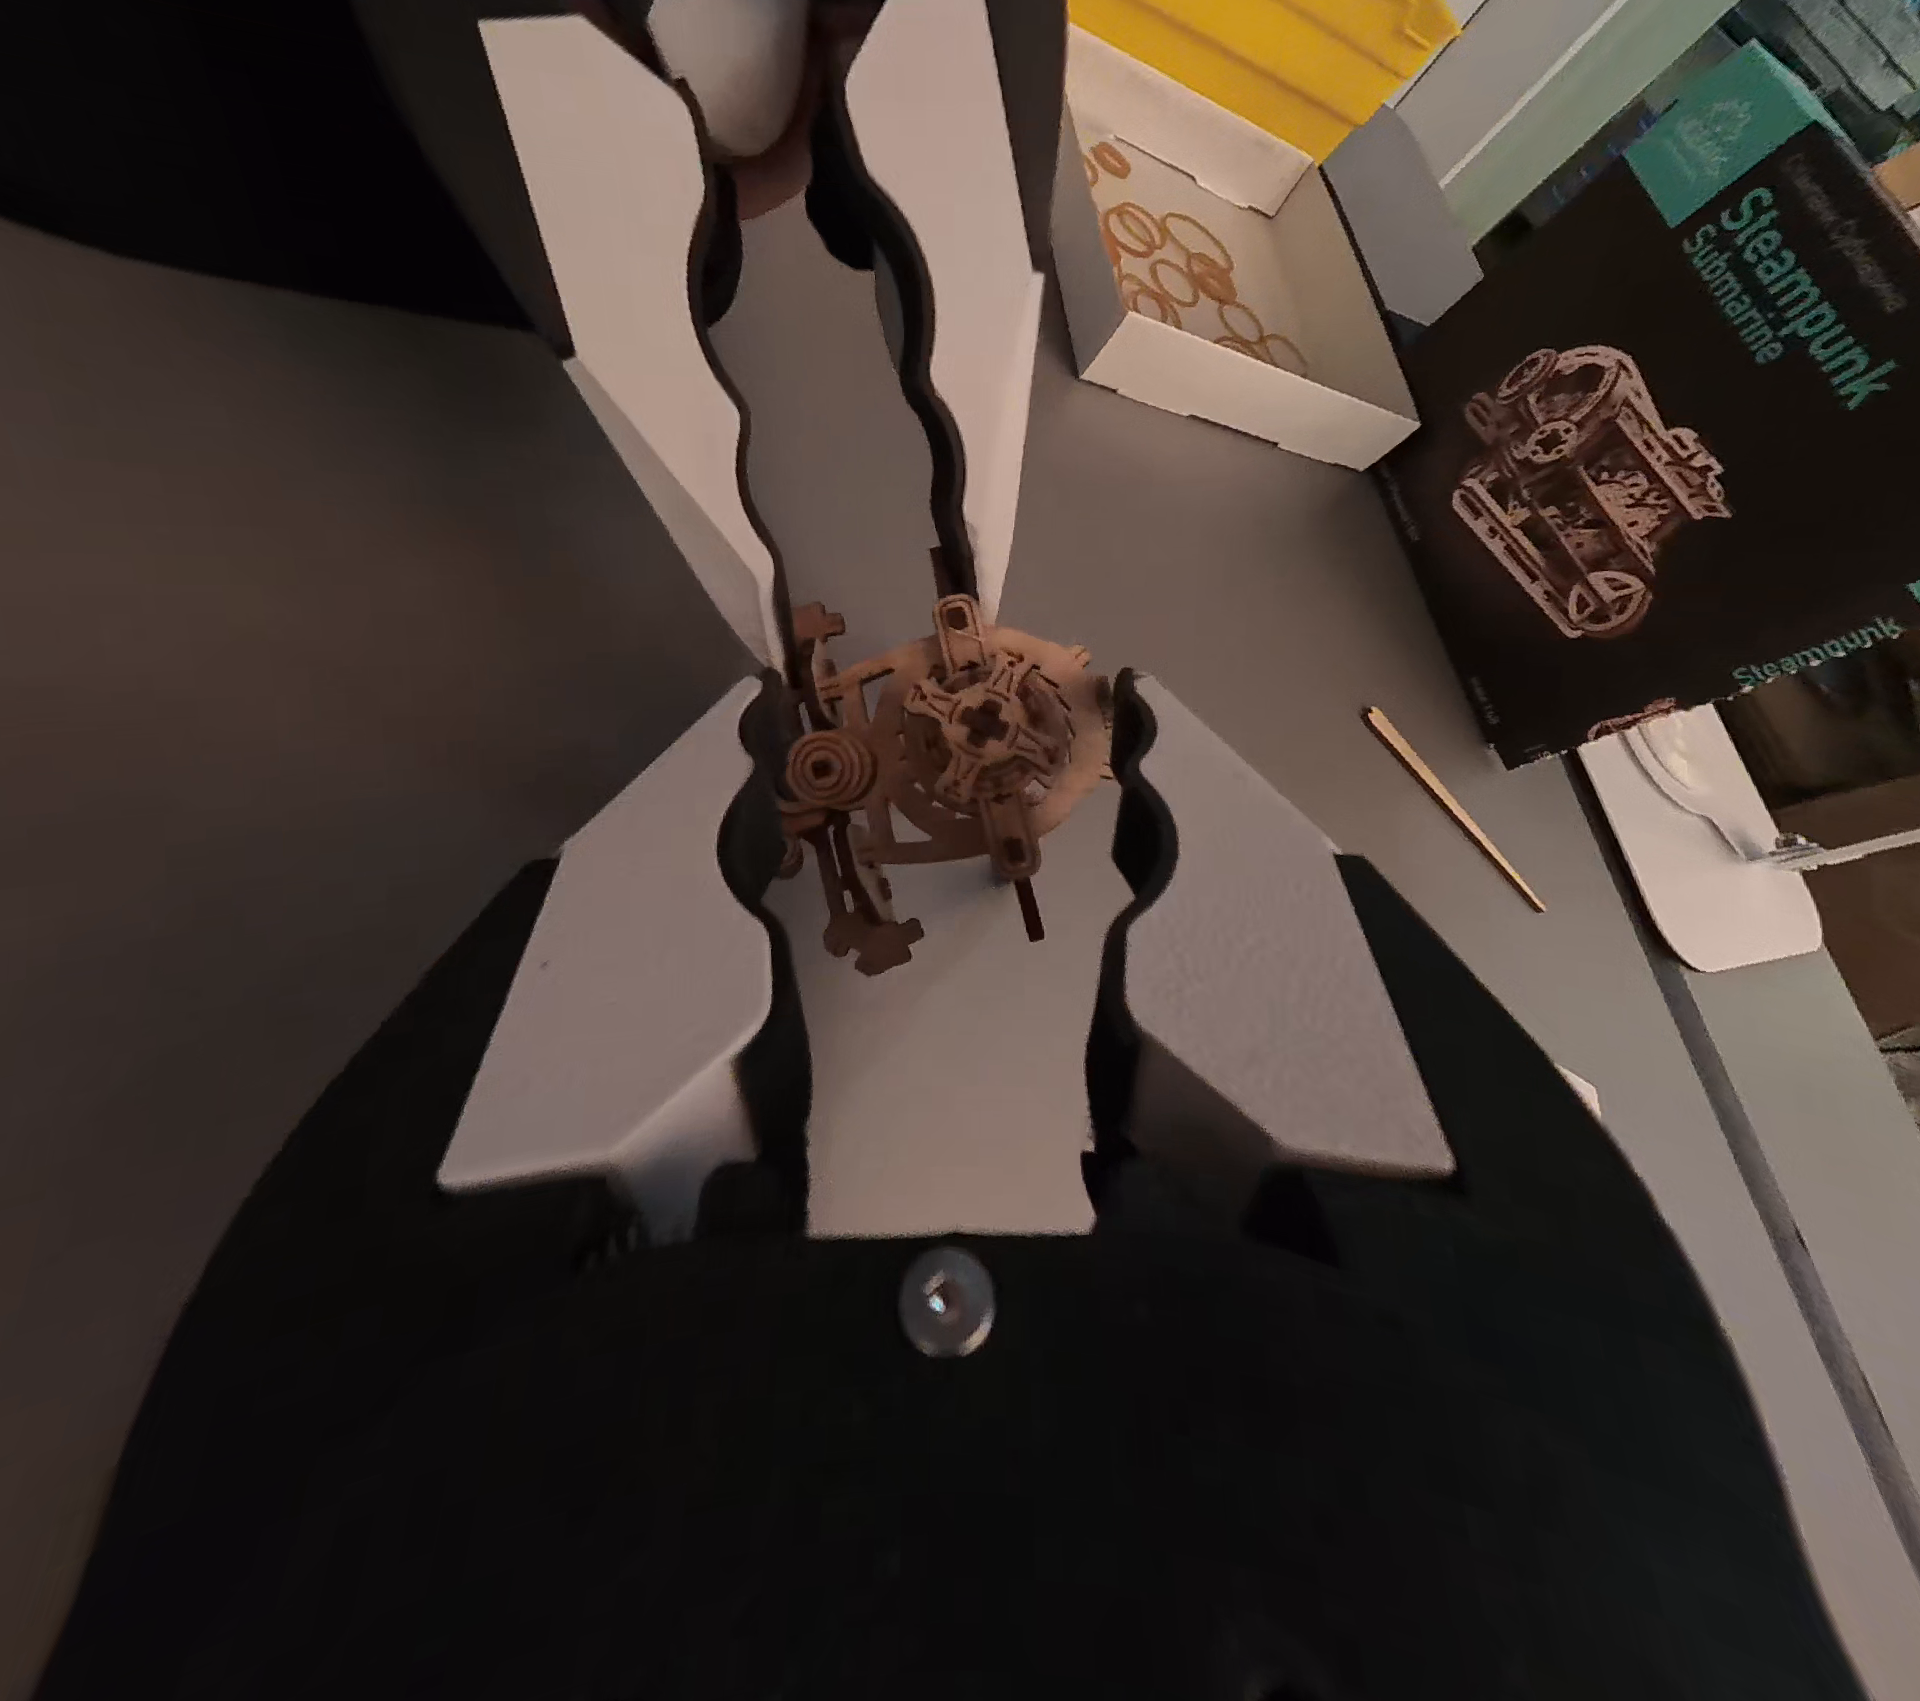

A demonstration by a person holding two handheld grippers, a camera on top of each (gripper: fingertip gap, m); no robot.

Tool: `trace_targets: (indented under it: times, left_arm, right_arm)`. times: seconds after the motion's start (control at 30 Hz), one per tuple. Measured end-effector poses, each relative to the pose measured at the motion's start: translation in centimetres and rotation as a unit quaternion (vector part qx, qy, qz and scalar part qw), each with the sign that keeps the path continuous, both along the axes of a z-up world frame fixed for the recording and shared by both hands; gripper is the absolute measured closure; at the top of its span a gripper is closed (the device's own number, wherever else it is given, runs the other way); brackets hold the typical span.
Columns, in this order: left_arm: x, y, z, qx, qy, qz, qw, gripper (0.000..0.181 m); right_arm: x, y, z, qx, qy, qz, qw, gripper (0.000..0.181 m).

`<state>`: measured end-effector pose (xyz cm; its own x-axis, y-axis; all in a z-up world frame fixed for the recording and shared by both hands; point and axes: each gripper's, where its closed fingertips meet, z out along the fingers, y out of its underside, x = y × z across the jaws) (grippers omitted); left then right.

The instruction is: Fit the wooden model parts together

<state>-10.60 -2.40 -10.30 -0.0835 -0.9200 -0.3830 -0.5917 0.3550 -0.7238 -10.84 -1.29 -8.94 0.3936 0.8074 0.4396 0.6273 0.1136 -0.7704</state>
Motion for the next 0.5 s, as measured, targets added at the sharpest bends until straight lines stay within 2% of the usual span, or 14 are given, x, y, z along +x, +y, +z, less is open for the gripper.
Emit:
trace_targets:
  times: [0.1,0.3,0.5]
  left_arm:
    - [-0.03,-0.04,0.10,0.025,0.006,-0.001,1.000,0.148]
    - [-0.16,-0.14,-0.11,0.081,0.032,0.000,0.996,0.148]
    - [-0.06,0.07,-0.19,0.143,0.048,0.013,0.988,0.147]
  right_arm:
    - [0.07,0.00,0.00,-0.007,-0.015,-0.011,1.000,0.120]
    - [0.26,-0.09,-0.68,0.035,-0.114,-0.038,0.992,0.120]
    - [0.39,0.30,-0.79,0.047,-0.132,-0.082,0.987,0.123]
